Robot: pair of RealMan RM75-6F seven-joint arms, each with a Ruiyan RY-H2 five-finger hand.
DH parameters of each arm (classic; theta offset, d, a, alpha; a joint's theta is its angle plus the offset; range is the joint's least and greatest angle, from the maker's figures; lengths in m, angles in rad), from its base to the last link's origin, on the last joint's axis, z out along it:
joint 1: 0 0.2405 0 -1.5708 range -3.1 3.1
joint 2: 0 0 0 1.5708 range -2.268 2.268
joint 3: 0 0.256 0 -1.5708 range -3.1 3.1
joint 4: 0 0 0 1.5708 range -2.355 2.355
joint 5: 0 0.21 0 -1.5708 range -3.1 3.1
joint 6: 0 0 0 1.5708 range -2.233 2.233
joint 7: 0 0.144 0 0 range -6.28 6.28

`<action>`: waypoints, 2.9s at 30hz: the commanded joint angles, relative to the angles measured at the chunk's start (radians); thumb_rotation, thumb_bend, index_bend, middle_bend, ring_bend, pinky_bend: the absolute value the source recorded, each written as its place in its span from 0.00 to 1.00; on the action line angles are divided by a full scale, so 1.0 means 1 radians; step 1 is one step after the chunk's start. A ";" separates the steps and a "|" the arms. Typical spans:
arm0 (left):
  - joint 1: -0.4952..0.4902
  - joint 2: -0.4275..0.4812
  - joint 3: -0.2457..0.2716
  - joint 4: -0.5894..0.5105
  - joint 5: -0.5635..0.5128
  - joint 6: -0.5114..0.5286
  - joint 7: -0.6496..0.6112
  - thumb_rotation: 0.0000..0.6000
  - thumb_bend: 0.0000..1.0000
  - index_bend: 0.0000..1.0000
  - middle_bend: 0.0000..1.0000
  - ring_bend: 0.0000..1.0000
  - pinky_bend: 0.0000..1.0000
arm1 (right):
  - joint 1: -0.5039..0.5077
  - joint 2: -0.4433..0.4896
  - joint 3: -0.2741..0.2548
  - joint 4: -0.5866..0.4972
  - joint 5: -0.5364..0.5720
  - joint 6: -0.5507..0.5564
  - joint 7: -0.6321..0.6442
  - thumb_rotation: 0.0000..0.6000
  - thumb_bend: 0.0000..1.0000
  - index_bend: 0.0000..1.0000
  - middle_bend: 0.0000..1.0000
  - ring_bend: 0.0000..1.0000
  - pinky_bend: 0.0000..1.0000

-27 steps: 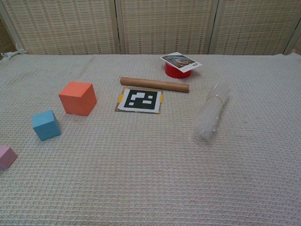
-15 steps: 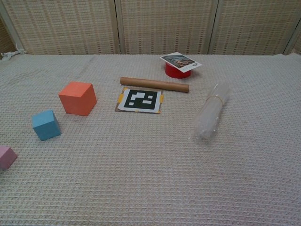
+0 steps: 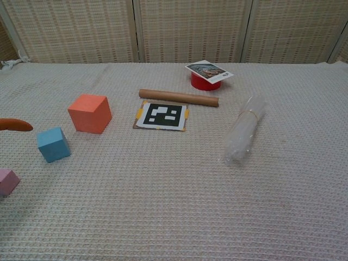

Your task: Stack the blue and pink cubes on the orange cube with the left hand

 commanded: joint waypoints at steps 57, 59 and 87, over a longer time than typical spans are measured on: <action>-0.235 -0.228 -0.117 0.170 -0.413 0.110 0.291 1.00 0.28 0.54 1.00 1.00 1.00 | -0.008 0.032 0.019 -0.033 0.062 -0.035 -0.020 1.00 0.22 0.00 0.00 0.00 0.00; -0.230 -0.187 -0.104 0.141 -0.368 0.126 0.285 1.00 0.28 0.54 1.00 1.00 1.00 | -0.008 0.032 0.019 -0.035 0.063 -0.037 -0.022 1.00 0.22 0.00 0.00 0.00 0.00; -0.498 -0.161 -0.118 0.538 -0.006 -0.046 -0.051 1.00 0.27 0.49 1.00 1.00 1.00 | -0.013 0.023 0.052 -0.052 0.150 -0.058 -0.061 1.00 0.22 0.00 0.00 0.00 0.00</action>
